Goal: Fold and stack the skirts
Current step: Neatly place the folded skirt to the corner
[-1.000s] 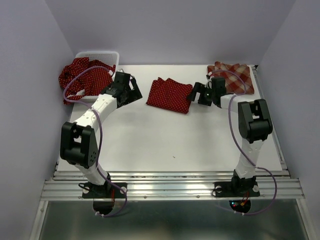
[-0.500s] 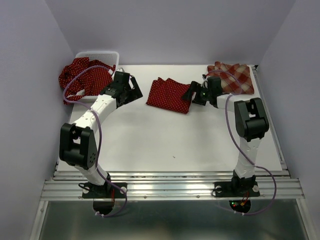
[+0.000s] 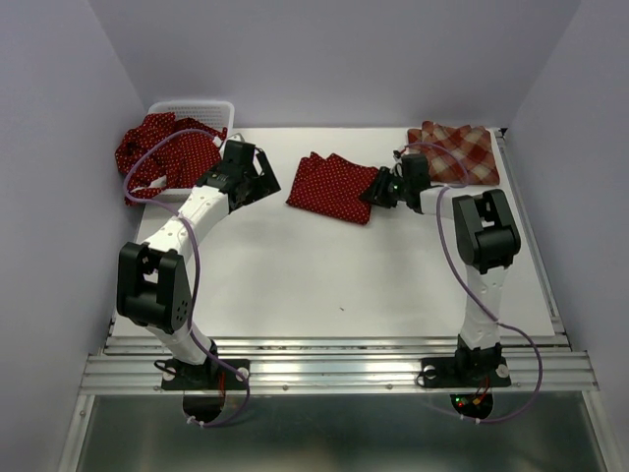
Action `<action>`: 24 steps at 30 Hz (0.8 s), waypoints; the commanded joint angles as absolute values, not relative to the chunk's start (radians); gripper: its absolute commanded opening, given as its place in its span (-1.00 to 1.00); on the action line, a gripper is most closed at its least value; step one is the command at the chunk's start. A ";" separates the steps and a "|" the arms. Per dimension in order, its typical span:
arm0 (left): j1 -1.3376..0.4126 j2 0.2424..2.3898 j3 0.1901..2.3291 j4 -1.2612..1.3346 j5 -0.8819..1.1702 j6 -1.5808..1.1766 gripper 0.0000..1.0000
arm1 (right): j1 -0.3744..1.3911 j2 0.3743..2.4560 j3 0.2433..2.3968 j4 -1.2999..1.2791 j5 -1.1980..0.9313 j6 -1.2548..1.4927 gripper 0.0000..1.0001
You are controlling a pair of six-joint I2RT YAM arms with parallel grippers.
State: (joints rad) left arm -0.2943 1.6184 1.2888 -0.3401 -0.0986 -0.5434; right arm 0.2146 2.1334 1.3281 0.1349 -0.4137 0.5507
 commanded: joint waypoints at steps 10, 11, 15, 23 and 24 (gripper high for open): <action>-0.290 1.578 1.308 -0.354 -0.141 -0.545 0.97 | 0.233 2.126 1.446 -0.086 -0.238 0.378 -0.99; -0.290 1.578 1.312 -0.357 -0.143 -0.543 0.97 | 0.233 2.103 1.456 -0.104 -0.209 0.358 -0.99; -0.290 1.575 1.313 -0.367 -0.158 -0.542 0.97 | 0.233 2.065 1.515 -0.181 -0.131 0.223 -0.99; -0.290 1.563 1.319 -0.380 -0.192 -0.529 0.97 | 0.233 1.996 1.643 -0.305 0.050 -0.093 -0.99; -0.290 1.563 1.322 -0.385 -0.195 -0.529 0.97 | 0.233 1.994 1.657 -0.319 0.061 -0.116 -0.99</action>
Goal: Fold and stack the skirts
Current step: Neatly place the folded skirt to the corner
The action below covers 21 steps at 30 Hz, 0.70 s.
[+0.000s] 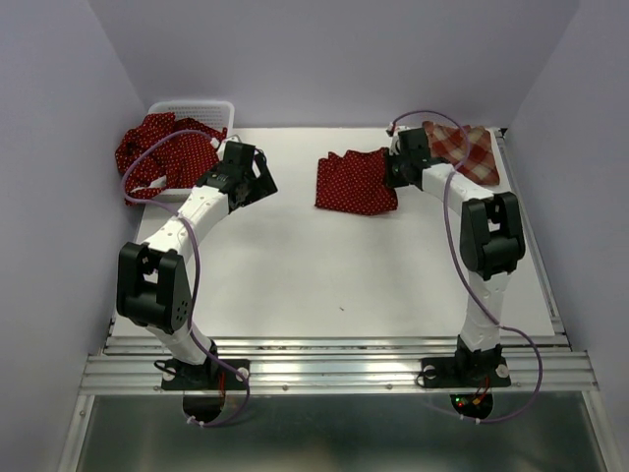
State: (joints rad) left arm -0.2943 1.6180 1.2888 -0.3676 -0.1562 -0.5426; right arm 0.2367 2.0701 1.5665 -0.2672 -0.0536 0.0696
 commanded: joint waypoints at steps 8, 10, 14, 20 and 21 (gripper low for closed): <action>-0.291 1.557 1.325 -0.400 -0.229 -0.522 0.97 | 0.233 2.003 1.788 -0.394 0.199 -0.319 -0.99; -0.290 1.554 1.327 -0.403 -0.235 -0.520 0.97 | 0.233 2.022 1.851 -0.434 0.222 -0.353 -0.99; -0.290 1.548 1.327 -0.405 -0.250 -0.517 0.97 | 0.206 2.065 1.974 -0.524 0.282 -0.390 -0.99; -0.290 1.555 1.336 -0.411 -0.256 -0.514 0.97 | 0.161 2.080 2.062 -0.561 0.310 -0.442 -0.99; -0.290 1.557 1.339 -0.413 -0.258 -0.514 0.97 | 0.161 2.082 2.078 -0.561 0.311 -0.451 -0.99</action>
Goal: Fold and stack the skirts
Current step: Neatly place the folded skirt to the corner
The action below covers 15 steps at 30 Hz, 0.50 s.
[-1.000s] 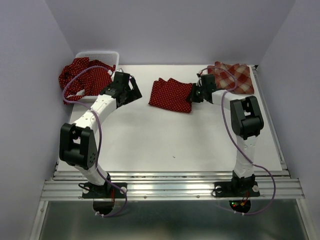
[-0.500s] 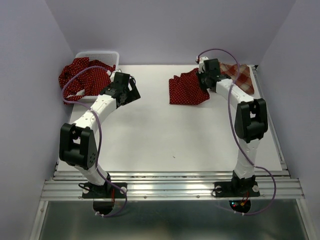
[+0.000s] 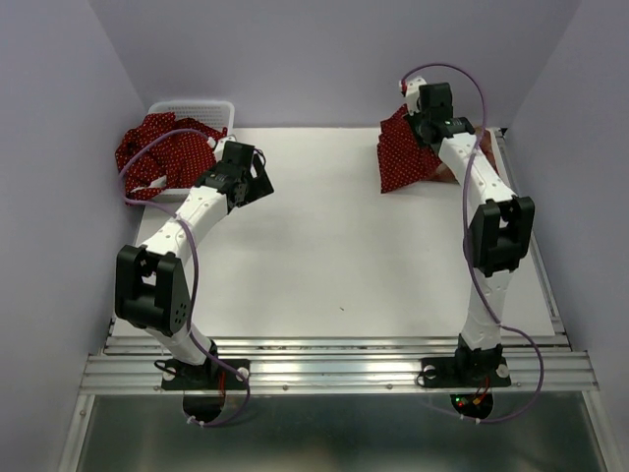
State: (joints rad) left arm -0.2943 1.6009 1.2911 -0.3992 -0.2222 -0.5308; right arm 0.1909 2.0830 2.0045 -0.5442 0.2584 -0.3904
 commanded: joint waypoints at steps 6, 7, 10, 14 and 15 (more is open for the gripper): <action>-0.290 1.577 1.356 -0.423 -0.261 -0.512 0.97 | 0.118 2.092 2.126 -0.563 0.325 -0.451 -0.99; -0.290 1.577 1.358 -0.425 -0.261 -0.512 0.97 | 0.107 2.095 2.134 -0.563 0.325 -0.449 -0.99; -0.288 1.580 1.356 -0.425 -0.259 -0.512 0.97 | 0.089 2.112 2.164 -0.561 0.325 -0.449 -0.99; -0.290 1.580 1.358 -0.426 -0.261 -0.512 0.97 | 0.078 2.137 2.218 -0.561 0.319 -0.453 -0.99; -0.288 1.578 1.356 -0.426 -0.262 -0.512 0.97 | 0.069 2.140 2.227 -0.560 0.305 -0.459 -0.99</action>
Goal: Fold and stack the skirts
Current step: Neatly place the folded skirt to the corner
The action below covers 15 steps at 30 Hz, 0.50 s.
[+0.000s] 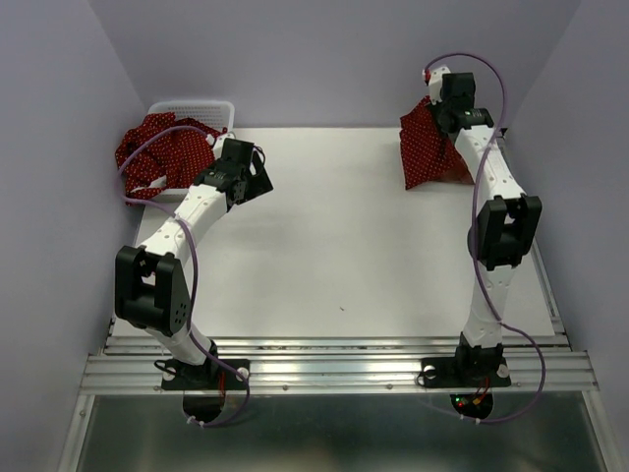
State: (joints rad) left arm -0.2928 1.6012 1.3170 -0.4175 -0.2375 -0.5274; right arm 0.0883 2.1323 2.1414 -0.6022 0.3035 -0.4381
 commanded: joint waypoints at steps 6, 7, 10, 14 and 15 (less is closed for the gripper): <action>-0.290 1.582 1.358 -0.426 -0.265 -0.511 0.97 | 0.051 2.177 2.321 -0.558 0.281 -0.451 -0.99; -0.290 1.583 1.359 -0.426 -0.267 -0.511 0.97 | 0.051 2.181 2.327 -0.558 0.281 -0.448 -0.99; -0.290 1.589 1.361 -0.426 -0.267 -0.511 0.97 | 0.028 2.203 2.359 -0.555 0.273 -0.423 -0.99; -0.290 1.600 1.367 -0.430 -0.267 -0.511 0.97 | 0.003 2.230 2.385 -0.551 0.250 -0.384 -0.99; -0.290 1.604 1.371 -0.433 -0.267 -0.511 0.97 | -0.009 2.236 2.384 -0.552 0.236 -0.377 -0.99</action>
State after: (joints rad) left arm -0.2928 1.6024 1.3193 -0.4225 -0.2405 -0.5255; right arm 0.0322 2.2261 2.3302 -0.6121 0.2638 -0.4175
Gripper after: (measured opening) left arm 0.986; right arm 0.154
